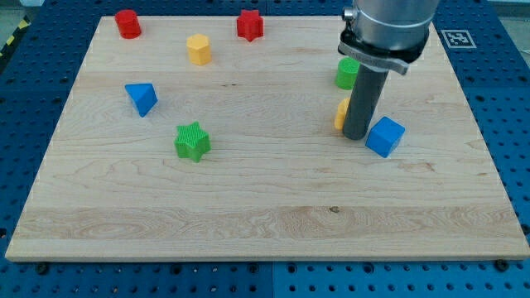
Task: Move the yellow heart to the left of the green circle
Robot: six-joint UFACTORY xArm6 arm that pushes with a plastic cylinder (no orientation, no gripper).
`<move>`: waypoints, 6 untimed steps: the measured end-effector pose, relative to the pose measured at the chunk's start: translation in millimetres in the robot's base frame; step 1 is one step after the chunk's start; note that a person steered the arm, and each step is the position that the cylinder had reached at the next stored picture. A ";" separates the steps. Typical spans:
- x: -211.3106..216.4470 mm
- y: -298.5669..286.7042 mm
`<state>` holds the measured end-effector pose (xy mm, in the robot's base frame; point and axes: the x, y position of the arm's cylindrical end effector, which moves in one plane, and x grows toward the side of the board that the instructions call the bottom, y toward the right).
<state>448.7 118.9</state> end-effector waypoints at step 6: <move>-106.8 -25.9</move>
